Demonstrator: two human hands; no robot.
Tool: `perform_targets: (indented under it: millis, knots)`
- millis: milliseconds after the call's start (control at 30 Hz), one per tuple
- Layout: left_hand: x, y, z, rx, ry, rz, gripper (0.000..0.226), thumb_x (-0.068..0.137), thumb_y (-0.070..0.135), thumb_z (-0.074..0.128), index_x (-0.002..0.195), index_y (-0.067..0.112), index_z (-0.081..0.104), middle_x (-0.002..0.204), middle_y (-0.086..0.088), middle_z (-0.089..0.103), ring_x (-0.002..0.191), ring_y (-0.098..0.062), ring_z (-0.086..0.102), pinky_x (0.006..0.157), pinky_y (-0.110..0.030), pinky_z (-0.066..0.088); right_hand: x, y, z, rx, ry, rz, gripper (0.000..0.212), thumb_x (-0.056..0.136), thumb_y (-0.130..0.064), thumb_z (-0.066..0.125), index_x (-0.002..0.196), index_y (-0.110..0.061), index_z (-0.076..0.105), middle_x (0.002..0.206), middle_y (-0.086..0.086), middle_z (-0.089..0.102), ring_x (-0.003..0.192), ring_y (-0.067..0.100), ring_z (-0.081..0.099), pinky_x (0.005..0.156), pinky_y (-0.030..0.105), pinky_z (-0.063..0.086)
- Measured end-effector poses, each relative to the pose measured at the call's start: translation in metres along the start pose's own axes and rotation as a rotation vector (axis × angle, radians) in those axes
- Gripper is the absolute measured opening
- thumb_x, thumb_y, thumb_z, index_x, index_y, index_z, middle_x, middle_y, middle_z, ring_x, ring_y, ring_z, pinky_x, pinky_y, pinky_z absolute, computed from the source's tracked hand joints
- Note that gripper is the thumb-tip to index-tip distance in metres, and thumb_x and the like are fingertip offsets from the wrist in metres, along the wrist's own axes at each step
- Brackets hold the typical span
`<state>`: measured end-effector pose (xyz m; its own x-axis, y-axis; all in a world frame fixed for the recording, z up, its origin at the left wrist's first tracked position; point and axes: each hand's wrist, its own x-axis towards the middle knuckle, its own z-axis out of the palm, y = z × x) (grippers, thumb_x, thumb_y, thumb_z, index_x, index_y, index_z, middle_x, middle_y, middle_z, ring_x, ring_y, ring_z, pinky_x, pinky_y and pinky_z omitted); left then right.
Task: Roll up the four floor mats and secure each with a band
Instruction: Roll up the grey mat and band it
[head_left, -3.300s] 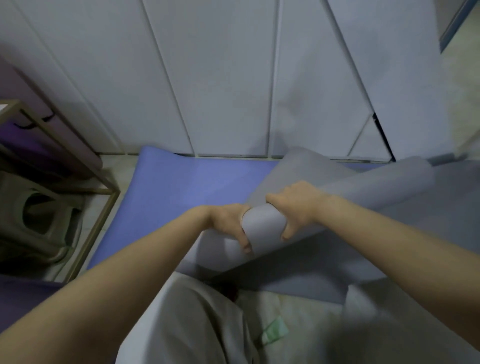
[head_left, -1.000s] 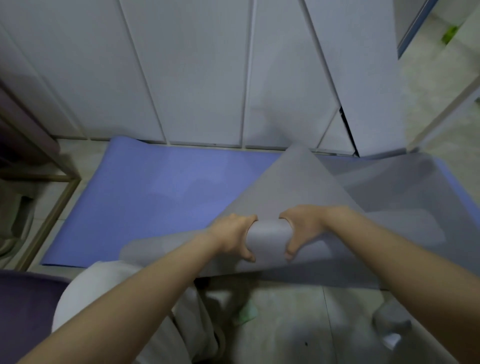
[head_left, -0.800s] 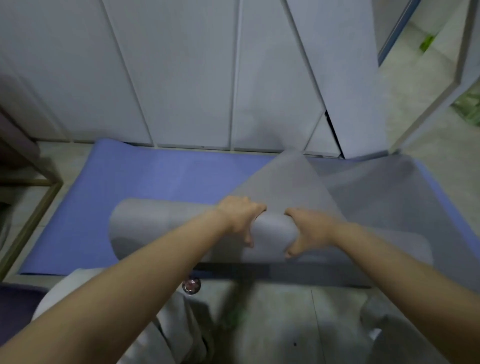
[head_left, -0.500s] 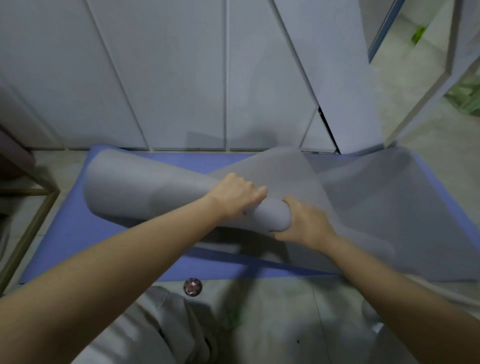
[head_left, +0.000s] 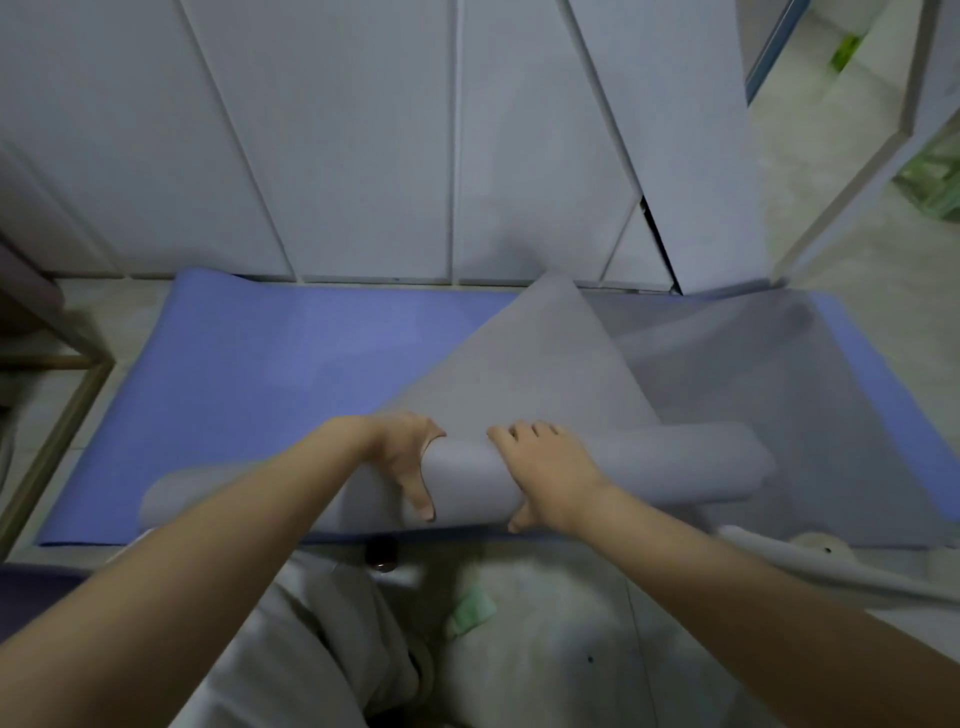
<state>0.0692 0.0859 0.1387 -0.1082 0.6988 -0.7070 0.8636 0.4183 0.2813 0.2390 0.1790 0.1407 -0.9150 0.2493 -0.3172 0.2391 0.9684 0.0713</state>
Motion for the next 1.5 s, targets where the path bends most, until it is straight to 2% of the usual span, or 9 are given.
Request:
perform_targets:
  millis: [233, 433, 533, 700, 833, 1000, 1167, 1367, 1500]
  knots:
    - [0.006, -0.015, 0.031, -0.093, -0.223, 0.022, 0.07, 0.064, 0.042, 0.085, 0.124, 0.024, 0.053, 0.121, 0.006, 0.058, 0.113, -0.019, 0.055, 0.099, -0.036, 0.045, 0.004, -0.004, 0.012, 0.232, -0.206, -0.103, 0.076, 0.065, -0.043, 0.08, 0.122, -0.013, 0.04, 0.12, 0.011, 0.057, 0.106, 0.032, 0.057, 0.085, 0.037, 0.045]
    - [-0.014, -0.01, 0.074, 0.001, 0.164, 0.036, 0.087, 0.062, 0.044, 0.083, 0.131, 0.025, 0.035, 0.129, -0.001, 0.046, 0.117, -0.023, 0.047, 0.097, -0.034, 0.037, 0.021, 0.001, 0.007, 0.357, -0.465, -0.086, 0.07, 0.061, -0.046, 0.083, 0.116, -0.016, 0.052, 0.113, 0.003, 0.06, 0.098, 0.023, 0.058, 0.081, 0.028, 0.046]
    - [-0.023, -0.01, 0.098, 0.114, 0.354, 0.045, 0.093, 0.062, 0.05, 0.079, 0.138, 0.026, 0.03, 0.13, 0.0, 0.041, 0.121, -0.021, 0.042, 0.099, -0.032, 0.031, 0.029, 0.001, 0.008, 0.439, -0.605, -0.06, 0.065, 0.059, -0.046, 0.084, 0.111, -0.017, 0.058, 0.108, 0.0, 0.063, 0.094, 0.02, 0.062, 0.087, 0.033, 0.052]
    - [-0.018, -0.009, 0.099, 0.047, 0.352, 0.064, 0.07, 0.068, 0.044, 0.075, 0.125, 0.024, 0.041, 0.12, -0.003, 0.053, 0.111, -0.025, 0.053, 0.091, -0.034, 0.042, 0.031, 0.003, 0.003, 0.45, -0.733, -0.014, 0.068, 0.061, -0.051, 0.081, 0.117, -0.019, 0.059, 0.114, 0.0, 0.064, 0.098, 0.02, 0.064, 0.092, 0.036, 0.052]
    - [-0.01, -0.01, 0.08, -0.015, 0.202, 0.047, 0.06, 0.068, 0.04, 0.078, 0.118, 0.027, 0.049, 0.117, 0.0, 0.059, 0.108, -0.023, 0.056, 0.086, -0.031, 0.045, 0.017, -0.001, -0.004, 0.37, -0.553, -0.04, 0.082, 0.066, -0.048, 0.08, 0.132, -0.019, 0.042, 0.129, 0.001, 0.052, 0.112, 0.022, 0.054, 0.095, 0.03, 0.042]
    - [0.004, -0.01, 0.06, -0.032, -0.025, 0.049, 0.061, 0.071, 0.031, 0.08, 0.124, 0.02, 0.051, 0.123, 0.0, 0.058, 0.114, -0.02, 0.055, 0.088, -0.025, 0.04, -0.009, -0.028, 0.01, -0.191, -0.163, -0.139, 0.078, 0.071, -0.031, 0.077, 0.131, -0.009, 0.031, 0.125, 0.013, 0.043, 0.112, 0.031, 0.047, 0.093, 0.041, 0.035]
    - [0.003, -0.007, 0.066, -0.121, -0.137, 0.061, 0.071, 0.073, 0.024, 0.081, 0.131, 0.016, 0.041, 0.131, -0.002, 0.051, 0.118, -0.02, 0.05, 0.094, -0.025, 0.039, -0.012, -0.029, 0.025, 0.011, -0.211, -0.092, 0.072, 0.073, -0.028, 0.075, 0.129, -0.011, 0.034, 0.124, 0.014, 0.046, 0.107, 0.034, 0.054, 0.084, 0.04, 0.042]
    - [-0.001, 0.0, 0.1, -0.09, 0.212, 0.06, 0.083, 0.065, 0.038, 0.082, 0.132, 0.025, 0.035, 0.13, -0.003, 0.046, 0.118, -0.024, 0.047, 0.098, -0.034, 0.038, 0.008, -0.003, 0.014, 0.248, -0.434, -0.098, 0.083, 0.065, -0.036, 0.082, 0.131, -0.017, 0.036, 0.124, 0.009, 0.055, 0.107, 0.028, 0.056, 0.086, 0.032, 0.043]
    - [-0.003, 0.016, 0.121, 0.002, 0.466, 0.099, 0.104, 0.068, 0.048, 0.073, 0.149, 0.024, 0.013, 0.139, -0.001, 0.033, 0.129, -0.022, 0.033, 0.106, -0.033, 0.024, 0.016, 0.013, 0.003, 0.39, -0.574, -0.029, 0.086, 0.063, -0.038, 0.084, 0.132, -0.022, 0.034, 0.124, -0.001, 0.052, 0.098, 0.017, 0.05, 0.083, 0.029, 0.042]
